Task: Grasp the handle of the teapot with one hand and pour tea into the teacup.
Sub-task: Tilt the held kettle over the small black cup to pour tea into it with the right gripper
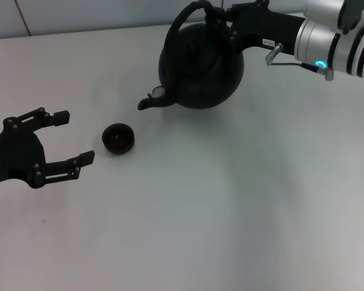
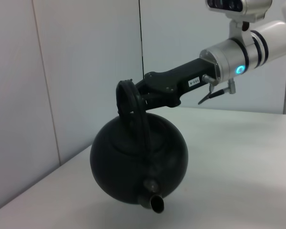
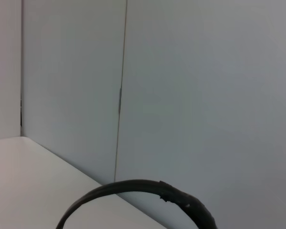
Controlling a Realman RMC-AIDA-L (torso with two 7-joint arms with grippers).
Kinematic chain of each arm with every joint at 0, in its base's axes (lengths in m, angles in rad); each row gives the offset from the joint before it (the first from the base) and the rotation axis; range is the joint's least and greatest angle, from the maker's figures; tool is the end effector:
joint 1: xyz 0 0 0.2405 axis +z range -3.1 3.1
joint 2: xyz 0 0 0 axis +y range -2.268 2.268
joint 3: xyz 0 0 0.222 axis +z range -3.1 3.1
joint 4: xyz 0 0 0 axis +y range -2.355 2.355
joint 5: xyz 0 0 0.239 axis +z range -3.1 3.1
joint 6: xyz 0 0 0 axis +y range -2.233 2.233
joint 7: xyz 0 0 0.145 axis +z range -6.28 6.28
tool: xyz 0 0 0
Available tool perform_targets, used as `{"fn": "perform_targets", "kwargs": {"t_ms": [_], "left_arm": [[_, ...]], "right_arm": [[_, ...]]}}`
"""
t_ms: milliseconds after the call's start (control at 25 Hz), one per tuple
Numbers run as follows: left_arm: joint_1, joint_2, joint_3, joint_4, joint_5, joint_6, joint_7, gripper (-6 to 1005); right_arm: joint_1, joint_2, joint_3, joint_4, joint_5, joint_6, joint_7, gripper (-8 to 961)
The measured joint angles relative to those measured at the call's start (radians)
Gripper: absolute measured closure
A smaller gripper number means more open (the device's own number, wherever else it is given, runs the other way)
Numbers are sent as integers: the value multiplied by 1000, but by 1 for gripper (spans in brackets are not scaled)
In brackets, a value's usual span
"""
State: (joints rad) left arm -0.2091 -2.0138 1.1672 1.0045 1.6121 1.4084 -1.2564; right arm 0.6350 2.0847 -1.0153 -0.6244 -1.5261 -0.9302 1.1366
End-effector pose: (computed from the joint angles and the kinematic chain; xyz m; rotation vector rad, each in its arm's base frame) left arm -0.2525 0.3162 0.0415 -2.6550 -0.2423 -0.5738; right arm 0.2059 0.4332 0.0064 -2.3187 0.3394 0.5753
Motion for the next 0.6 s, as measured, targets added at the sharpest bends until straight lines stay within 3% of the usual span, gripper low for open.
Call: {"fn": "perform_targets", "kwargs": {"t_ms": [600], "left_arm": [[-6, -17, -23, 20, 49, 5, 0, 129]], "right_arm": [[28, 2, -10, -5, 1, 2, 0, 827]]}}
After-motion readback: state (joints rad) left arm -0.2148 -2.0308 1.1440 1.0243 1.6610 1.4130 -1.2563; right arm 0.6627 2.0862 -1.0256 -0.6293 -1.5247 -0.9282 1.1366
